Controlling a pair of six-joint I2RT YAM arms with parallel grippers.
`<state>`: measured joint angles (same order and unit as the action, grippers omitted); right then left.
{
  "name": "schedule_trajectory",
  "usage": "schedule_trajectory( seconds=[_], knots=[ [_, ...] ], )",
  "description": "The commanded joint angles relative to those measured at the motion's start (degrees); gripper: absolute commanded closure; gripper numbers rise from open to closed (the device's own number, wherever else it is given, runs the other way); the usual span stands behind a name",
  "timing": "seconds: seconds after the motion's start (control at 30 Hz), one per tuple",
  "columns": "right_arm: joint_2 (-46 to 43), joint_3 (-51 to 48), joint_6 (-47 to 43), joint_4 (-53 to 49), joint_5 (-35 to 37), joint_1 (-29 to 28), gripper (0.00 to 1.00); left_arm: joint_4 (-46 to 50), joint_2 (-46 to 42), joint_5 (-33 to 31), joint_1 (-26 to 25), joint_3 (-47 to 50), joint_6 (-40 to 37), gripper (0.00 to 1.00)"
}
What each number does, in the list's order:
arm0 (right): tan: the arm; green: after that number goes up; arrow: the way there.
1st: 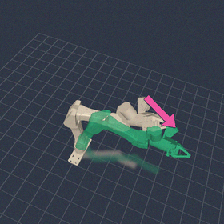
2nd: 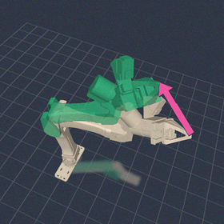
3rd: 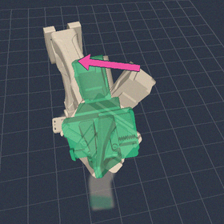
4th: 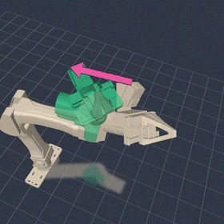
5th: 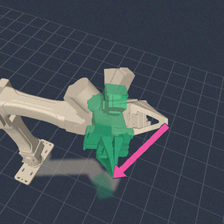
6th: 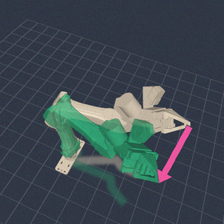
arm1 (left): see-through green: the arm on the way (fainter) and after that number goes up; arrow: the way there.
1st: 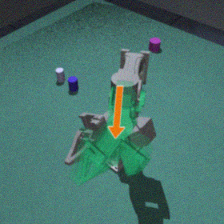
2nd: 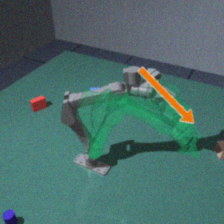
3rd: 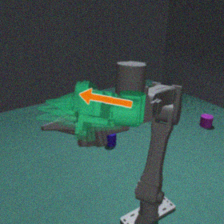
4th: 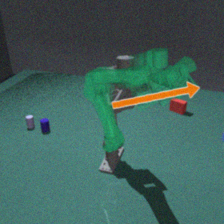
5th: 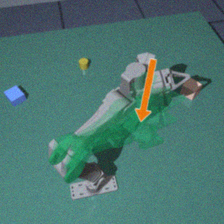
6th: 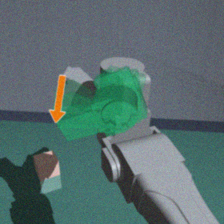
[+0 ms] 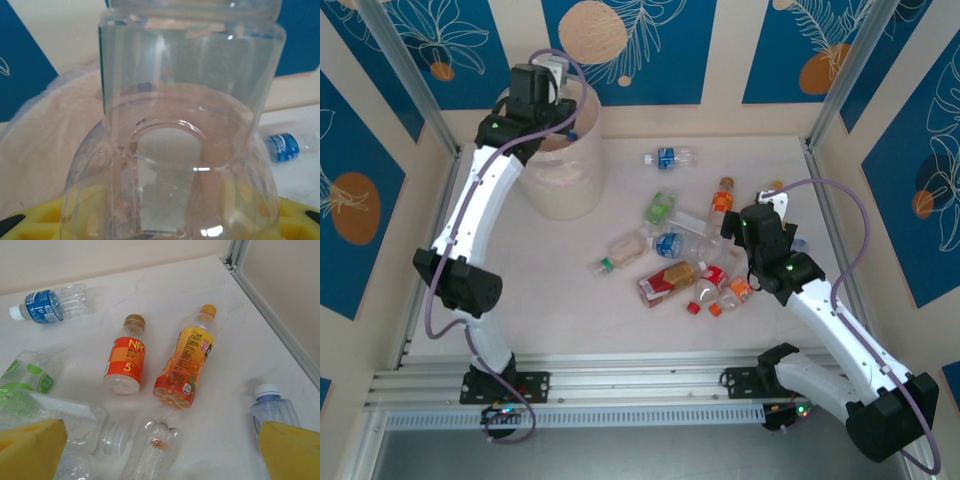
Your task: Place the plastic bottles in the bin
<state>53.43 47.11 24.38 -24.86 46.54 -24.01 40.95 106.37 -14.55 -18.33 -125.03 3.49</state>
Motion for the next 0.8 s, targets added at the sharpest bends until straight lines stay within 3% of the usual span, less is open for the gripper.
schedule_trajectory(
  seconds=[0.0, 0.27, 0.77],
  knots=[
    [-0.7, 0.1, -1.2, 0.9, 1.0, -0.3, 0.01, -3.1, 1.6, 2.3, 2.3, -3.2, 2.9, 0.57],
    [-0.5, 0.4, -1.1, 0.6, 1.2, -0.3, 0.01, -4.3, 6.8, 5.1, 5.6, -5.8, 6.0, 0.57],
    [-0.7, 0.3, -0.9, -0.5, 2.8, -0.3, 0.01, 1.4, 12.9, 10.5, 8.5, -8.2, 2.9, 0.57]
  ],
)
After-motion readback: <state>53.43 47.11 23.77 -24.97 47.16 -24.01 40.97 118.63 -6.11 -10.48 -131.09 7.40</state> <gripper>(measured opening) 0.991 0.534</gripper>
